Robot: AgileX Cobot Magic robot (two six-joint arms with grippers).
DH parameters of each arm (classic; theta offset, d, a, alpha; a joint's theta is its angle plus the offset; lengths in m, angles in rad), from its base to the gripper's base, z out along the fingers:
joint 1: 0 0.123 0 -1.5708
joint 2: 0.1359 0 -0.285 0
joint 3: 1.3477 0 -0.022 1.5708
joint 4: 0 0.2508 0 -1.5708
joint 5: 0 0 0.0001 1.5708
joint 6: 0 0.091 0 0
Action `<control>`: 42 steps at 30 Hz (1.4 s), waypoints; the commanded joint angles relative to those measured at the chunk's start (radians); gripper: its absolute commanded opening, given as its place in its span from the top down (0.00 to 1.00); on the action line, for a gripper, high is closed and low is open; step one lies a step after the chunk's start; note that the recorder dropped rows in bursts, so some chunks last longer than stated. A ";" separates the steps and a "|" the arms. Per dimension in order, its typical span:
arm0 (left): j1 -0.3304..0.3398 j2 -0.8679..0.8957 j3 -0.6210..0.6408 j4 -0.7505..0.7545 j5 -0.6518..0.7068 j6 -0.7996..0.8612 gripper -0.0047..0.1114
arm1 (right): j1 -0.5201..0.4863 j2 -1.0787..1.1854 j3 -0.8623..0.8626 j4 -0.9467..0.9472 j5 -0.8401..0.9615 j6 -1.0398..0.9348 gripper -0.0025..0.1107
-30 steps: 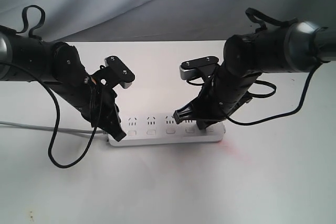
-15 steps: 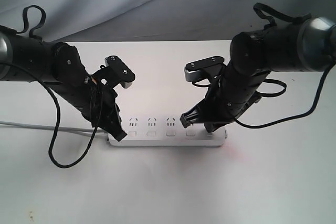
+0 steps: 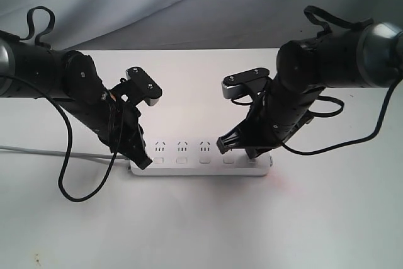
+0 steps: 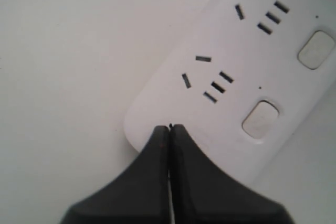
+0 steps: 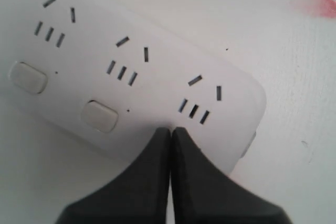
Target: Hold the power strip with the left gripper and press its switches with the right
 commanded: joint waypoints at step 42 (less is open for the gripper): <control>-0.006 0.018 0.004 0.011 0.038 -0.006 0.96 | 0.001 0.044 0.053 -0.032 0.010 0.017 0.98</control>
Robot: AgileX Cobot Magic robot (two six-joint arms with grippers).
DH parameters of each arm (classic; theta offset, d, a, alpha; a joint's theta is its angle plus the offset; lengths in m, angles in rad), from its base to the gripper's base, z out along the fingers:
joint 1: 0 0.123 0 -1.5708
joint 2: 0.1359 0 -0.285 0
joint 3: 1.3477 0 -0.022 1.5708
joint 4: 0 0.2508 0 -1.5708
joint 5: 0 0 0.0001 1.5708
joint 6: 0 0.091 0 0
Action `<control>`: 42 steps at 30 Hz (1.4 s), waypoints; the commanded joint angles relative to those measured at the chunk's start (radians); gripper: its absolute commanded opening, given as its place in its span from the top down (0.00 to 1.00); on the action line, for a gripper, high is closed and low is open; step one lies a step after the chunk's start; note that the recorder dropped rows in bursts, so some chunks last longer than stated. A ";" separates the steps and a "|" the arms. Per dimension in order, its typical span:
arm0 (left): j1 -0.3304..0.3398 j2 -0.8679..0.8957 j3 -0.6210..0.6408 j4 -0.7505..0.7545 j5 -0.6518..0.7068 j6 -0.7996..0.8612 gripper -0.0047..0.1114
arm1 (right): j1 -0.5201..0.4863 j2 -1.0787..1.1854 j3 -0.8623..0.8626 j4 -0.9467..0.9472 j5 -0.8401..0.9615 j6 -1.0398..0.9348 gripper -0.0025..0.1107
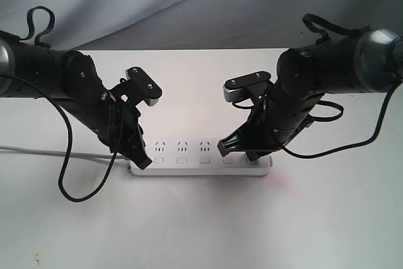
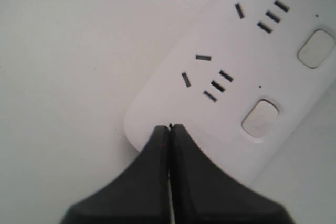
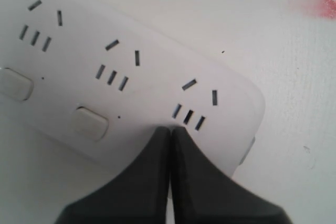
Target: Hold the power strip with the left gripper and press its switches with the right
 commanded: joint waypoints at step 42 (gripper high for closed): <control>-0.006 0.018 0.004 0.011 0.041 -0.006 0.96 | 0.001 -0.016 -0.007 0.270 -0.053 -0.220 0.98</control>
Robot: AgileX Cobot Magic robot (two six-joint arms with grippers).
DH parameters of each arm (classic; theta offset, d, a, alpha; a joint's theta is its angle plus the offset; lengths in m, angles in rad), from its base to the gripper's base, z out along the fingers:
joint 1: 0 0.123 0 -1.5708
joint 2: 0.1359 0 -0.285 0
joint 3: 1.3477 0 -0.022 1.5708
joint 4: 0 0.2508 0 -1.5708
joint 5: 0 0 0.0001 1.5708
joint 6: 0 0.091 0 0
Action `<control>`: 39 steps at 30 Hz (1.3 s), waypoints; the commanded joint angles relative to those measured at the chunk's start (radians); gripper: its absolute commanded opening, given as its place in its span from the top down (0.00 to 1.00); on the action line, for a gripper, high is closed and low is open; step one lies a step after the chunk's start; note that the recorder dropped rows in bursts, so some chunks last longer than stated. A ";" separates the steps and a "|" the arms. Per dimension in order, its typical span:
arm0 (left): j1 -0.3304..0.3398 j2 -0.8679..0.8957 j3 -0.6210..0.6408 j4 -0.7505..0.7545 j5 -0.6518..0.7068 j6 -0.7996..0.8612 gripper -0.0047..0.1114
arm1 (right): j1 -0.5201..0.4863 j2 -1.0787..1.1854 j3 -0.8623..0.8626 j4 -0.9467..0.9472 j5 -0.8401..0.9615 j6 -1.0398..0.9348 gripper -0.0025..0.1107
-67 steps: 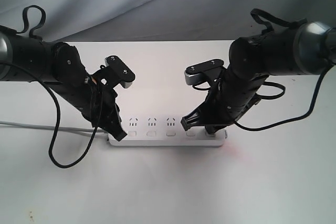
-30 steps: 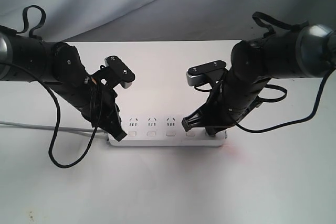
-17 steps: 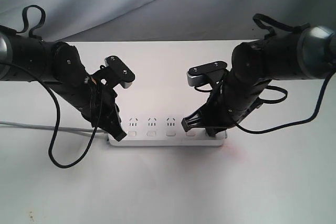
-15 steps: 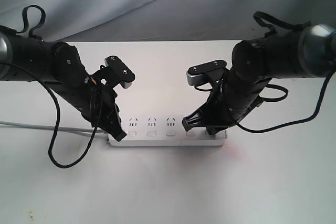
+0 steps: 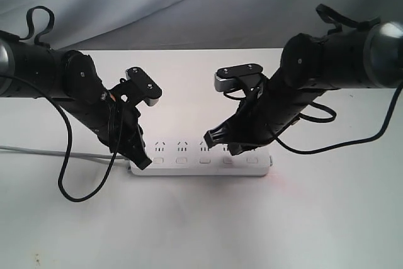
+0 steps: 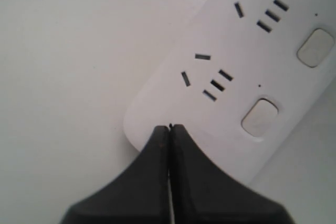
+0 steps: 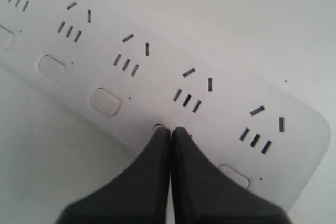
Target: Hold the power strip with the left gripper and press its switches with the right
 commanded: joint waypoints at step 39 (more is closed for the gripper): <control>-0.006 0.018 0.004 0.011 0.034 -0.006 0.96 | 0.071 -0.007 -0.006 -0.031 -0.032 0.008 0.98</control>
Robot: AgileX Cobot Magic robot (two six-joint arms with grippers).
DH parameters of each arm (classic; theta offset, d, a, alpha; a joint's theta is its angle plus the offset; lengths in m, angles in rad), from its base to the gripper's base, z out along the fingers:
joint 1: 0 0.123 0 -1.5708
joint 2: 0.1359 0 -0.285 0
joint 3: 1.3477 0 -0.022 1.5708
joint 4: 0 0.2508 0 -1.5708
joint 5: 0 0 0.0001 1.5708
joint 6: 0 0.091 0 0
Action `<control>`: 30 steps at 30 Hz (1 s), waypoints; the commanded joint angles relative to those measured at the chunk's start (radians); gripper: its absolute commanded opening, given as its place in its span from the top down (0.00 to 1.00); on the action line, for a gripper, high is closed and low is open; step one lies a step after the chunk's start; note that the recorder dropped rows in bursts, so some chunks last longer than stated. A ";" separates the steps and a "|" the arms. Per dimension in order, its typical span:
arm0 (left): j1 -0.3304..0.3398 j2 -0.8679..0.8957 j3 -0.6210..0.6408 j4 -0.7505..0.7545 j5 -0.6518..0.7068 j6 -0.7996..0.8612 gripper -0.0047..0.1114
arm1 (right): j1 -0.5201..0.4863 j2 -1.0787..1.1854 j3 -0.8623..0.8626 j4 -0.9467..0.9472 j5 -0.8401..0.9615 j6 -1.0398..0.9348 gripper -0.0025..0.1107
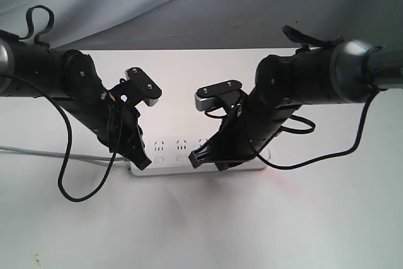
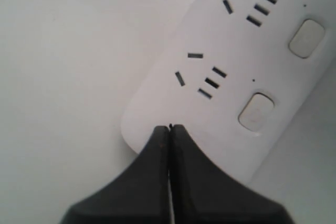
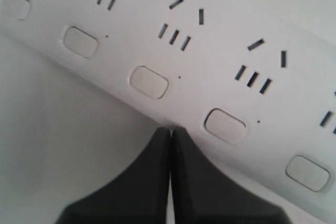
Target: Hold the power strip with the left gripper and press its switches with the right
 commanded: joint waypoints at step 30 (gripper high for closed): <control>-0.006 0.018 0.008 0.011 0.023 -0.004 0.96 | -0.009 -0.006 0.004 -0.172 -0.110 0.132 0.98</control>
